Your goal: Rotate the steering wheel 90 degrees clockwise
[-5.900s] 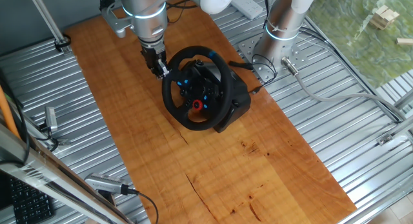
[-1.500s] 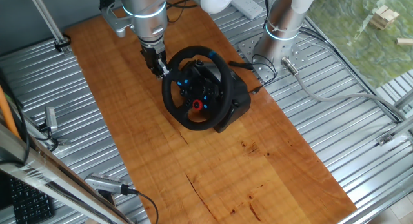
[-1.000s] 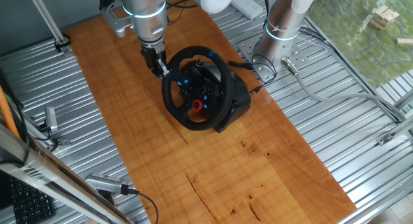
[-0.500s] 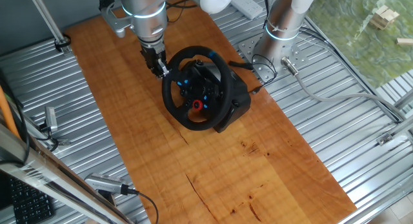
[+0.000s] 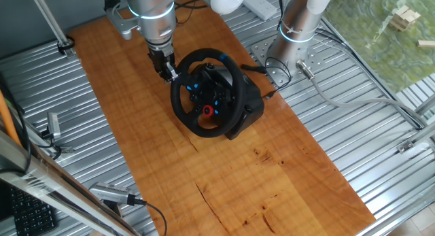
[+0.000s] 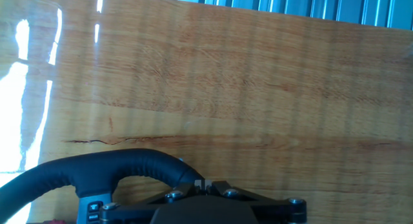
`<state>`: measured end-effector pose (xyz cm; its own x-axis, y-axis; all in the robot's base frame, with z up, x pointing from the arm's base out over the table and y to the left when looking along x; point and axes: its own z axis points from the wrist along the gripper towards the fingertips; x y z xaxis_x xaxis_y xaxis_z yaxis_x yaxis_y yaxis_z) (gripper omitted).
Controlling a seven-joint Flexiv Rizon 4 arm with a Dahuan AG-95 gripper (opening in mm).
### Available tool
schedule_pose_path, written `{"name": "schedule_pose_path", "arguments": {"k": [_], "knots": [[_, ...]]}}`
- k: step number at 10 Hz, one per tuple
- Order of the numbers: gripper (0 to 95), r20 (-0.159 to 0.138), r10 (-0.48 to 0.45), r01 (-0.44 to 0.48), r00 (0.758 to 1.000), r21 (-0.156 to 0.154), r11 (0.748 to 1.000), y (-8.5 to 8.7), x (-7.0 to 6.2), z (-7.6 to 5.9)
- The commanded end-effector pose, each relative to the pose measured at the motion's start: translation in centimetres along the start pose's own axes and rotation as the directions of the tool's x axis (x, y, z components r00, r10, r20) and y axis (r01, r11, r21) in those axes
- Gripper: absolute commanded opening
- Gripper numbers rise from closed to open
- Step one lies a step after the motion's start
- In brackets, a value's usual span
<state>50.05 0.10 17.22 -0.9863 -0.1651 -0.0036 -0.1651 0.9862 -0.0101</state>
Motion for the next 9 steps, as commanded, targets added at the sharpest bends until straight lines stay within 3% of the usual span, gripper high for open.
{"name": "schedule_pose_path", "arguments": {"k": [1,6,9], "knots": [[0.0,-0.001,0.000,0.000,1.000,0.000,1.000,-0.01,0.01,-0.01],[0.0,0.011,0.032,-0.032,0.999,-0.004,0.999,0.06,-0.04,-0.20],[0.0,-0.001,0.029,-0.029,1.000,-0.005,1.000,0.07,0.00,-0.23]]}}
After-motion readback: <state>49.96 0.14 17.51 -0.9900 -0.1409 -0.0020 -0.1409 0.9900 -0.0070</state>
